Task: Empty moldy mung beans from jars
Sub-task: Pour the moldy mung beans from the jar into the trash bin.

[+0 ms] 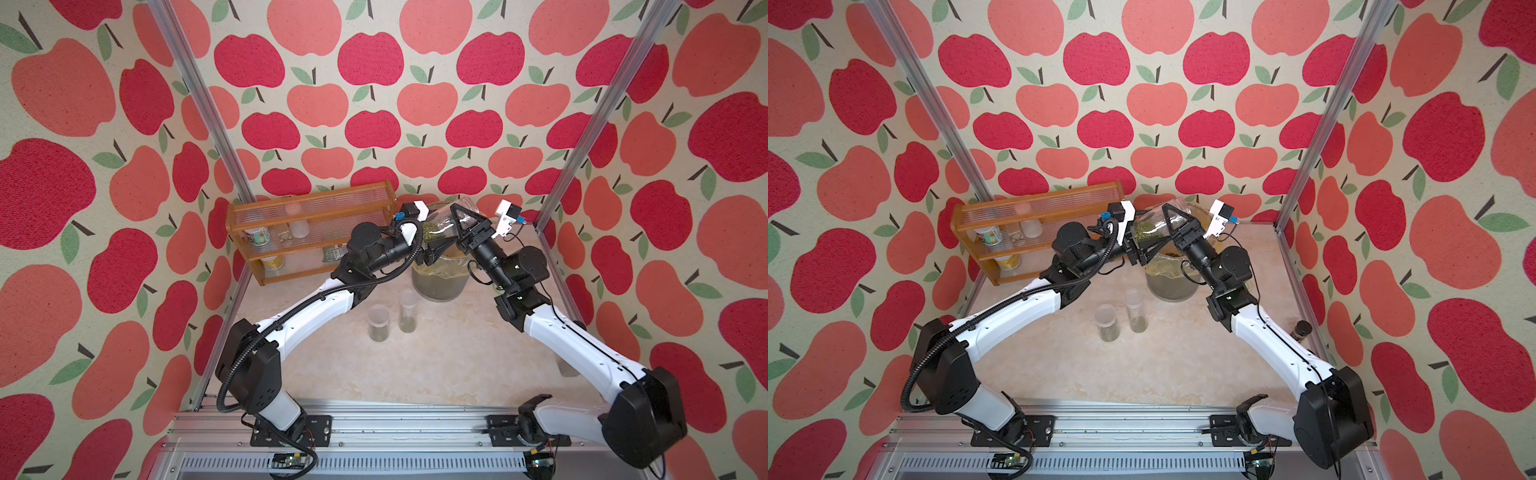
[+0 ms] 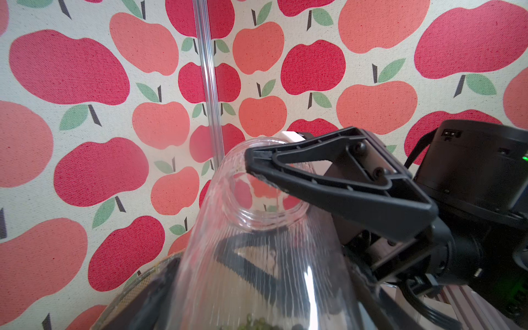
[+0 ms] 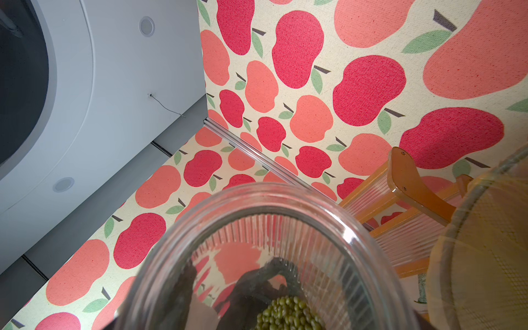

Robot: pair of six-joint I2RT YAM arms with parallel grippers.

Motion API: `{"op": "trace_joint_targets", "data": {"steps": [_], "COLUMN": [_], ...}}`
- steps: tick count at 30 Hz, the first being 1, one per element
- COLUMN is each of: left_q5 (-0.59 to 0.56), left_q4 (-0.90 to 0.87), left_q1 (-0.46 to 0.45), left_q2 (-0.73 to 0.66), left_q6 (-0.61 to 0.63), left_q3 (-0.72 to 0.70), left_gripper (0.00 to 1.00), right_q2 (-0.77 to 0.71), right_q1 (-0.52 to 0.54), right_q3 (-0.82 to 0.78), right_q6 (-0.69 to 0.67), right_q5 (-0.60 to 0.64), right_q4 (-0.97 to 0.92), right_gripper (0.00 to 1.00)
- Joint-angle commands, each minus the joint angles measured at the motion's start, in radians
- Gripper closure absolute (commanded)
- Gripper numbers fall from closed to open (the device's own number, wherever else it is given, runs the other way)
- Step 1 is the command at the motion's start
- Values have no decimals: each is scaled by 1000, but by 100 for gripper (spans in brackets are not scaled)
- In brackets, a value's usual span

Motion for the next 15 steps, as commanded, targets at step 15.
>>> {"op": "trace_joint_targets", "data": {"steps": [15], "left_q5": [-1], "left_q4": [54], "left_q1": [6], "left_q2": [-1], "left_q6": [-86], "left_q3": [43], "left_gripper": [56], "right_q2": [-5], "right_q1": [16], "right_q3": [-1], "right_q6": [28], "right_q5": [-47], "right_q4": [87], "right_gripper": [8]}}
